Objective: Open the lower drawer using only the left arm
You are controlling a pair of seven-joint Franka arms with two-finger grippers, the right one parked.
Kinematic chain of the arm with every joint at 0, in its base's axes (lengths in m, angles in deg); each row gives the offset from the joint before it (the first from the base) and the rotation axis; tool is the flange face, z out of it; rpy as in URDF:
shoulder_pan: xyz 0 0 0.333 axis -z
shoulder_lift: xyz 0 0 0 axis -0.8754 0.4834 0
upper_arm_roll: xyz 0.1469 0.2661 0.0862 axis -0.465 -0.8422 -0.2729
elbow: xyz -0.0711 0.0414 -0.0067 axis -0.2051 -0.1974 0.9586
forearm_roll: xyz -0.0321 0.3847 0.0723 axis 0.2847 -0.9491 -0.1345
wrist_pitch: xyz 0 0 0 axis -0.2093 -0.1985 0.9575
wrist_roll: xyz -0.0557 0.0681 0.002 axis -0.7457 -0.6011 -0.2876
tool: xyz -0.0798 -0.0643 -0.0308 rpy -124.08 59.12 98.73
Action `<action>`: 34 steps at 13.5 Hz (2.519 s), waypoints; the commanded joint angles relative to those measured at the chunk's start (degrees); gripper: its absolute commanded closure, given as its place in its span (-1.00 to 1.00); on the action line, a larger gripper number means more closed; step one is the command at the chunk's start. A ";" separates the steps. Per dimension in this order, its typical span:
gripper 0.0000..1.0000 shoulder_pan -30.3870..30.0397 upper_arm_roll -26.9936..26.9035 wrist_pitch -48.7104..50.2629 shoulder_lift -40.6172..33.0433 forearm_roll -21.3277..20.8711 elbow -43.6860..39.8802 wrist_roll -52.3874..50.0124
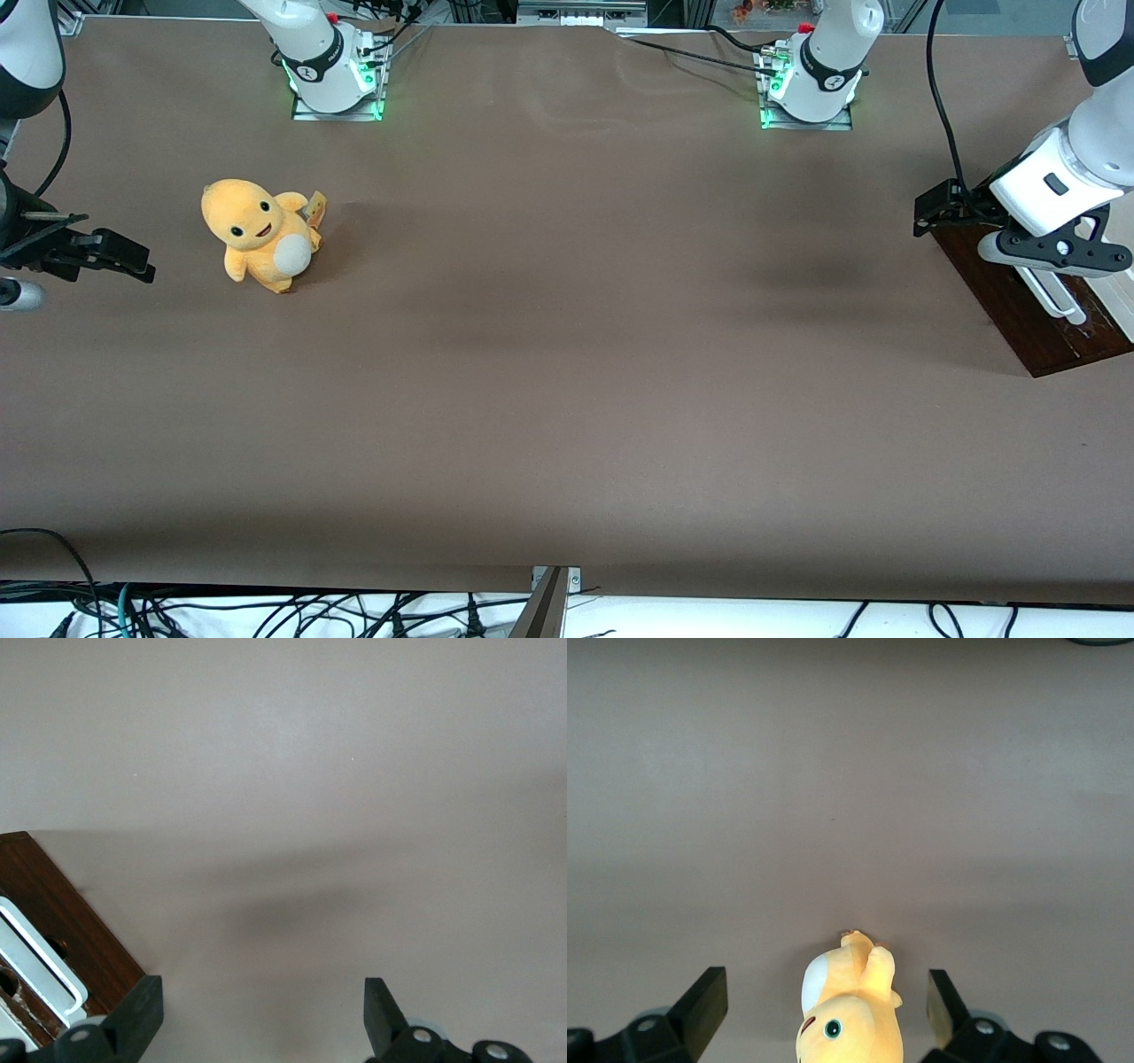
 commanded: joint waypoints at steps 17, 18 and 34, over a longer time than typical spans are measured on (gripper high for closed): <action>-1.00 0.23 0.16 -0.05 -0.47 -1.39 0.49 0.13; -1.00 0.23 0.16 -0.05 -0.47 -1.39 0.49 0.04; -1.00 0.23 1.74 0.04 1.01 -1.39 0.41 -3.91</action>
